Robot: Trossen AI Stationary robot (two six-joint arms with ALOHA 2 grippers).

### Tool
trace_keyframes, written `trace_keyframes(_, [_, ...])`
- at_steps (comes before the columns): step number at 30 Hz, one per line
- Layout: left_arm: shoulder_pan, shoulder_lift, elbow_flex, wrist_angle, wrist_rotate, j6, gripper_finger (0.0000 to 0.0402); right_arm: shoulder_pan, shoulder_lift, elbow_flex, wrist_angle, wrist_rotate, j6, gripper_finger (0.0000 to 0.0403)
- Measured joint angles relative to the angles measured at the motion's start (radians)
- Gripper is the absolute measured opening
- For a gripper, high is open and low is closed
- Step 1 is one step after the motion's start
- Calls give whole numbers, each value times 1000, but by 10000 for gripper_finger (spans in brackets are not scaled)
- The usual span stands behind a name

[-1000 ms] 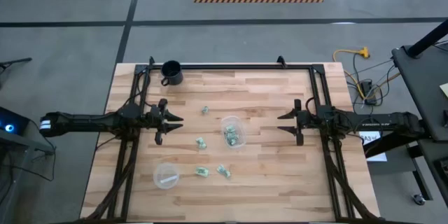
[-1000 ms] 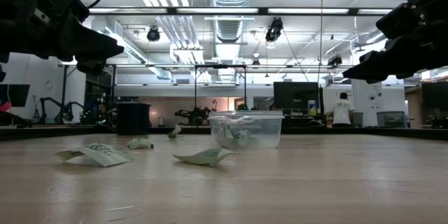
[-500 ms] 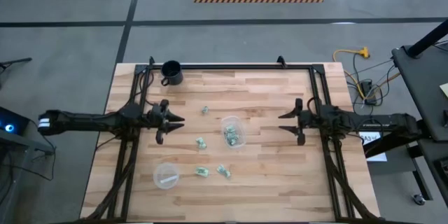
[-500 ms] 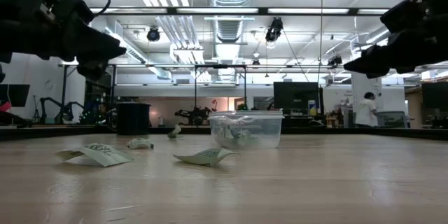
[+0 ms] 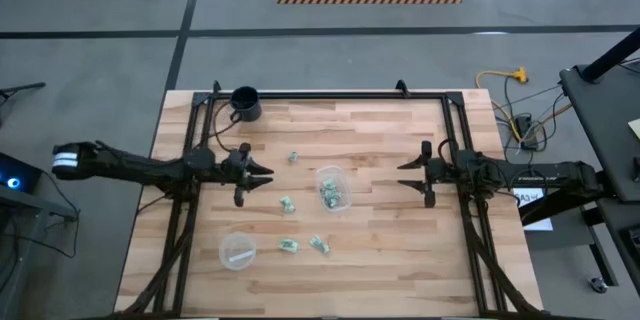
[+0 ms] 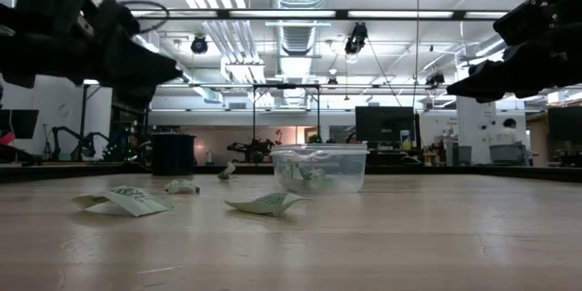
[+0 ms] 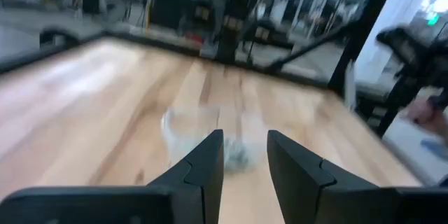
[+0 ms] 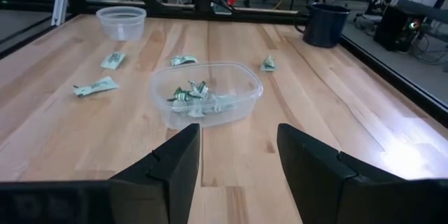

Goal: Pick and place items into bin
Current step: Put the stevia packet into the transparent bin

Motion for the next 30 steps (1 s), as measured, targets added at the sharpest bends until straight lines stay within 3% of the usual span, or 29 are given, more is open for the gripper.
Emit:
trace_keyframes(13, [-31, 302, 159, 97, 45, 146, 94, 0, -65, 0, 0, 0, 8, 183])
trace_keyframes(30, [-72, 374, 288, 132, 49, 182, 94, 0, -56, 0, 0, -1, 66, 183])
